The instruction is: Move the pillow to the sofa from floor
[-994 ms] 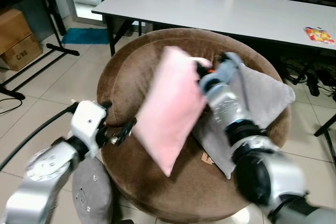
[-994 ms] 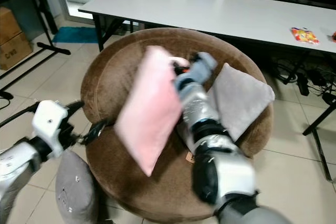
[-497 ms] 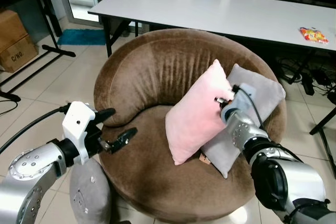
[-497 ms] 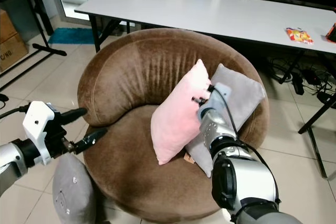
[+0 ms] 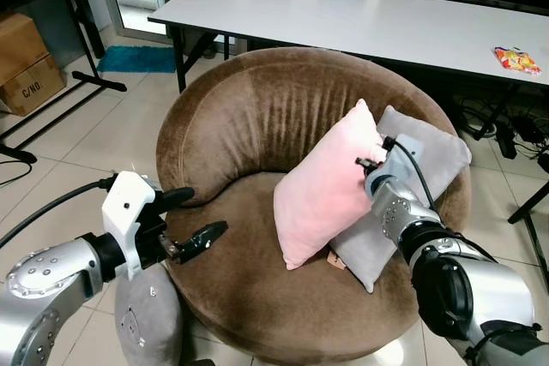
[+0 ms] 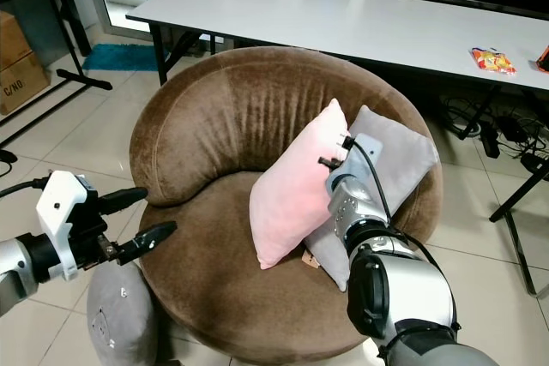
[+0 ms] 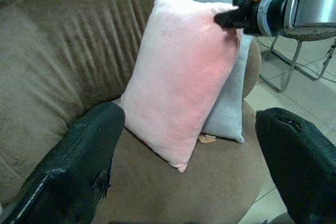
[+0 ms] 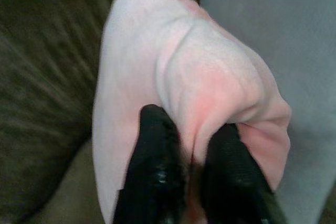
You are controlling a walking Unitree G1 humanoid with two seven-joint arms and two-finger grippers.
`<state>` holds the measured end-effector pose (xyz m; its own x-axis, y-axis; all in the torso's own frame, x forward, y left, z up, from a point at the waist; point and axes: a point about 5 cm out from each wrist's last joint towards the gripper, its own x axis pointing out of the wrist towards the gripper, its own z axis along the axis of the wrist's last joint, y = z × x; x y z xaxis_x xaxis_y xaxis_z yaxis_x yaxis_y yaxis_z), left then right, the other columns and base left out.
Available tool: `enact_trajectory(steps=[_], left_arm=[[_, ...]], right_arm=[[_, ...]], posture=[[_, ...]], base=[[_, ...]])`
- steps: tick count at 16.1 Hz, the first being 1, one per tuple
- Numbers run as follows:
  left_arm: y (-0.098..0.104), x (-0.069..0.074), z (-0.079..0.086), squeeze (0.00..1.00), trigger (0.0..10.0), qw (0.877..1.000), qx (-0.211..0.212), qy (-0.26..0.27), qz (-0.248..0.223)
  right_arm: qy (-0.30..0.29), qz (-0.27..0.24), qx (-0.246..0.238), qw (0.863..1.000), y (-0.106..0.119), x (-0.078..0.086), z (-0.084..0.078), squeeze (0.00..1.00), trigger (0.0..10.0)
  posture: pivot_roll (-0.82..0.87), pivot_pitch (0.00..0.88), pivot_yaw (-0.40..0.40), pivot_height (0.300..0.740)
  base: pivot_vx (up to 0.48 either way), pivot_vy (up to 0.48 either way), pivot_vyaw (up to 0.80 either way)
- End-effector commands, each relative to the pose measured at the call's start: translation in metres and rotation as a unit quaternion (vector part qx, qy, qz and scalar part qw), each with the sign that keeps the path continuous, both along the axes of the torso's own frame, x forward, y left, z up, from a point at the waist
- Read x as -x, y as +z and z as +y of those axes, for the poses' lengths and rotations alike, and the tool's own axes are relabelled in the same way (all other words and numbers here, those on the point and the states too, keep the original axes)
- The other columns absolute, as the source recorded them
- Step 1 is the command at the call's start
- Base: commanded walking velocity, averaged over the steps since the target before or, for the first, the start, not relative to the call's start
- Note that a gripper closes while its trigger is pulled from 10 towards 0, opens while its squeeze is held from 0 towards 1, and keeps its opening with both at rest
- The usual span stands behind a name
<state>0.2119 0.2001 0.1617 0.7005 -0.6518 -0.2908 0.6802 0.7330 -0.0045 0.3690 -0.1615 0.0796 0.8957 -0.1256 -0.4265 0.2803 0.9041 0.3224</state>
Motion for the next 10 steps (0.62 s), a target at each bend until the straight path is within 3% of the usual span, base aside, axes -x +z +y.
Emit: enact_trajectory(steps=[1,3,4,6,7,10], left_arm=[[0.005,0.000,0.000,0.00,10.0,1.000,-0.002,-0.001,-0.009],[0.004,-0.002,0.000,0.00,10.0,1.000,-0.003,0.002,-0.013],[0.003,-0.004,-0.002,0.00,10.0,1.000,-0.004,0.007,-0.020],[0.002,-0.005,-0.003,0.00,10.0,1.000,-0.004,0.010,-0.024],[0.001,-0.008,-0.003,0.00,10.0,0.999,-0.011,0.026,-0.039],[0.004,-0.027,0.000,0.00,10.0,0.983,-0.034,0.136,-0.115]], right_arm=[[-0.007,-0.032,-0.003,0.999,0.014,-0.007,-0.005,1.00,10.0],[-0.024,-0.068,-0.037,0.997,0.021,-0.010,-0.012,1.00,10.0],[-0.047,-0.094,-0.015,0.994,0.027,-0.010,-0.027,1.00,10.0],[-0.063,-0.109,-0.003,0.992,0.031,-0.009,-0.036,1.00,10.0],[-0.074,-0.109,-0.002,0.991,0.029,-0.007,-0.044,0.00,10.0],[0.009,-0.142,-0.044,0.989,0.025,-0.003,-0.046,0.00,10.0]], posture=[[0.09,0.000,-0.073,0.740],[0.08,0.000,-0.067,0.740],[0.07,0.000,-0.061,0.740],[0.07,0.000,-0.061,0.740],[0.05,0.000,-0.050,0.740],[0.04,0.000,-0.056,0.740]], base=[[0.000,0.000,0.00],[0.000,0.000,0.00],[0.000,0.000,0.00],[0.000,0.000,0.00],[0.000,0.000,0.00],[0.000,0.000,0.00]])
